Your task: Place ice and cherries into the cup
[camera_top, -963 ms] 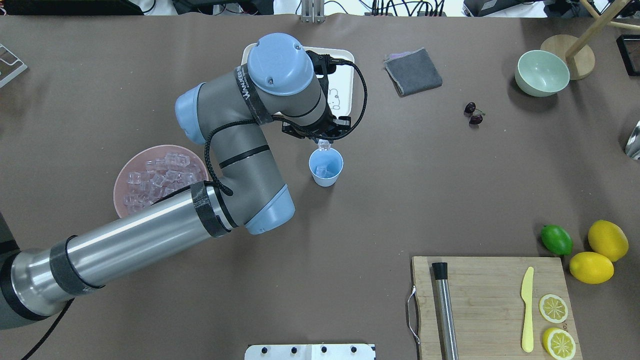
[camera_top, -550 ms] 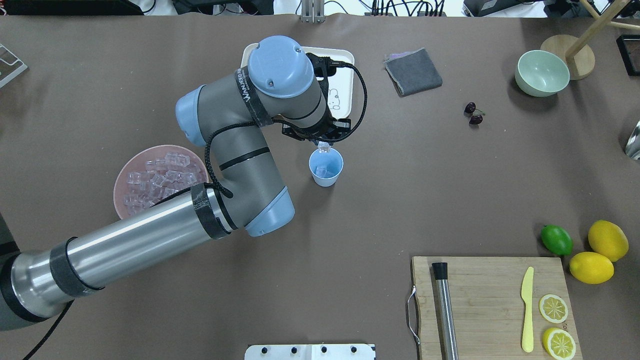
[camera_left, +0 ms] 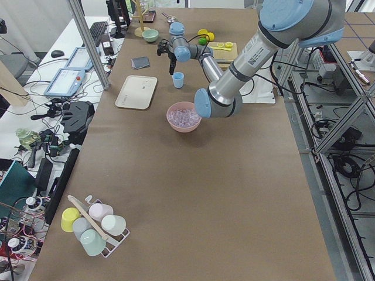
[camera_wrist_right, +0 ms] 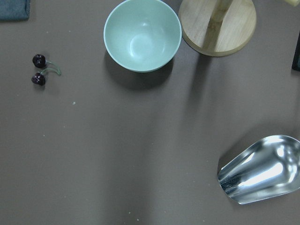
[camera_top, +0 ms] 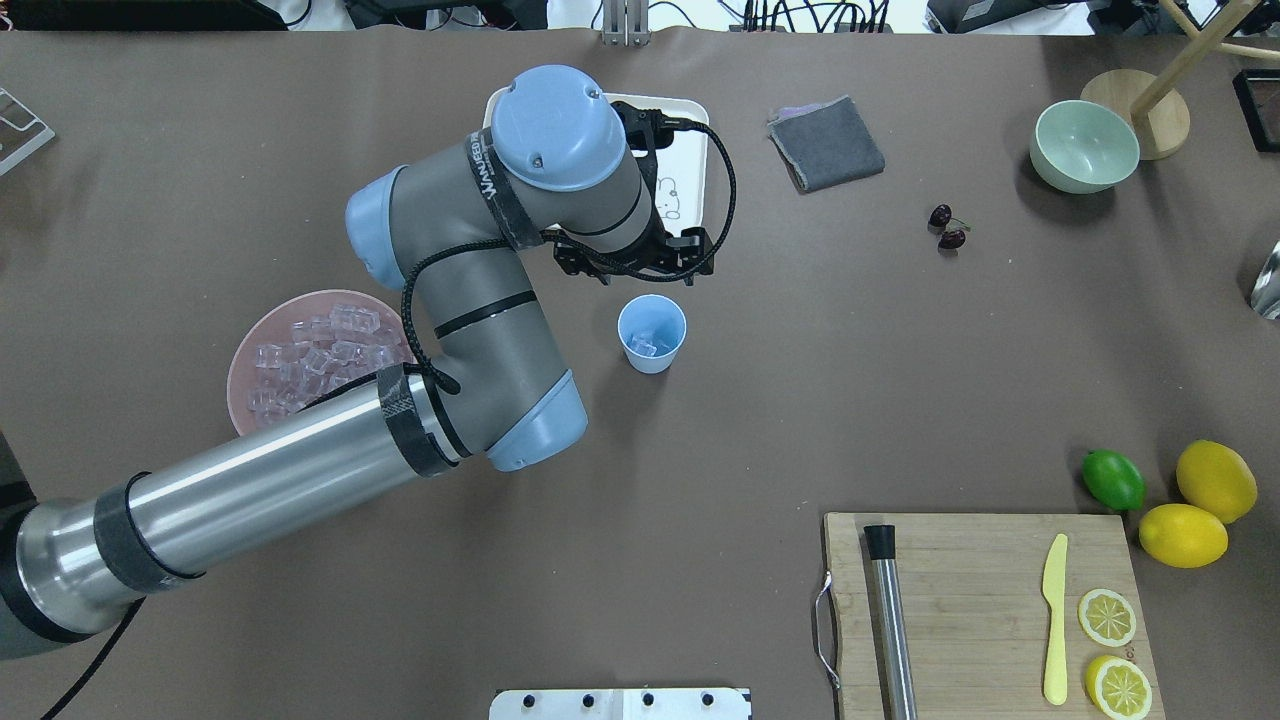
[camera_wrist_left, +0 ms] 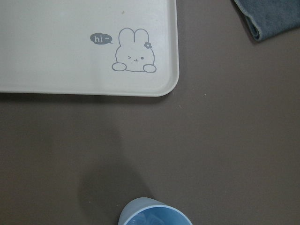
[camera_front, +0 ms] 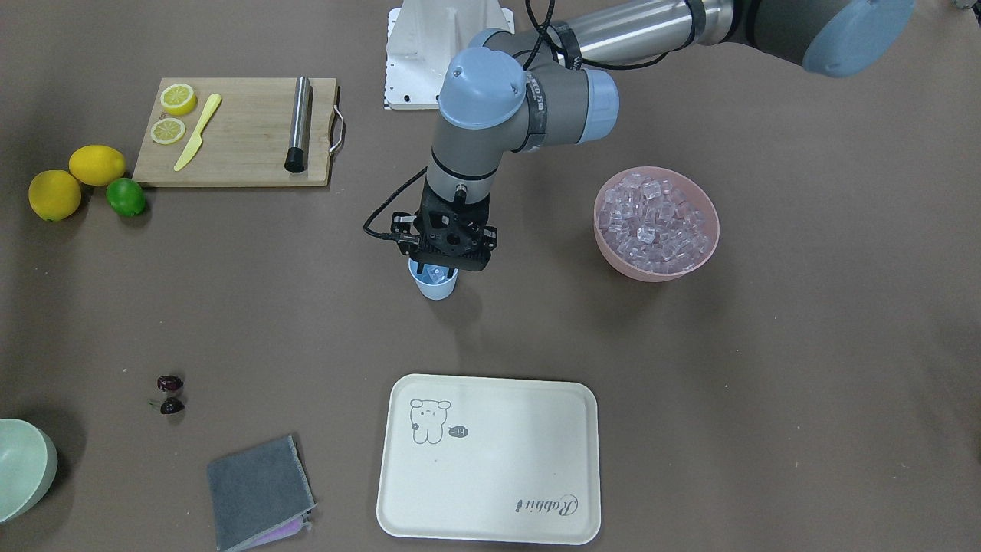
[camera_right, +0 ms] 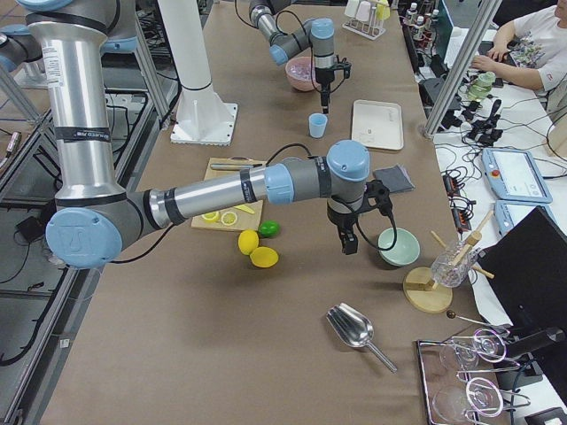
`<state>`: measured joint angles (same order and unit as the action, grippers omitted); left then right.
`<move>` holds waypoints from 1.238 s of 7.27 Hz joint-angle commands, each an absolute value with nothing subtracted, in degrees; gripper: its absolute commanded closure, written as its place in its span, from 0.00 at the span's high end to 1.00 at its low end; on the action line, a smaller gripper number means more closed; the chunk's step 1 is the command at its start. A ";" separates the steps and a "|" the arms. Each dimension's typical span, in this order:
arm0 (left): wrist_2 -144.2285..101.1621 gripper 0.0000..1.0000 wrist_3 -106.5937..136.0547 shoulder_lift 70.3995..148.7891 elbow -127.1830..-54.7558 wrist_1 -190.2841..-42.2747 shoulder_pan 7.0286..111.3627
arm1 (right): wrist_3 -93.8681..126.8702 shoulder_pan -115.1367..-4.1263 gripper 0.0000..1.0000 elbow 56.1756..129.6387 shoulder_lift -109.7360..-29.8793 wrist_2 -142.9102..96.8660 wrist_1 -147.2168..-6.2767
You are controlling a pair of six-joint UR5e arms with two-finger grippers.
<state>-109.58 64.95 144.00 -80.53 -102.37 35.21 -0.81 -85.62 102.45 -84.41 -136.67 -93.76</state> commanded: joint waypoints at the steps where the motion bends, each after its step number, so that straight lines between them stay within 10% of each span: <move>1: -109.78 0.96 63.03 141.17 -81.12 -102.74 38.39 | 16.95 -76.00 0.99 101.79 -74.94 -135.80 -93.69; 9: -112.06 0.96 55.37 137.47 -79.99 -102.65 45.17 | 42.71 -56.43 0.98 78.22 -65.74 -120.25 -65.92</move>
<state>-112.10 56.06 137.86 -80.61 -102.56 44.57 41.82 -57.59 79.19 -65.42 -122.10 -66.71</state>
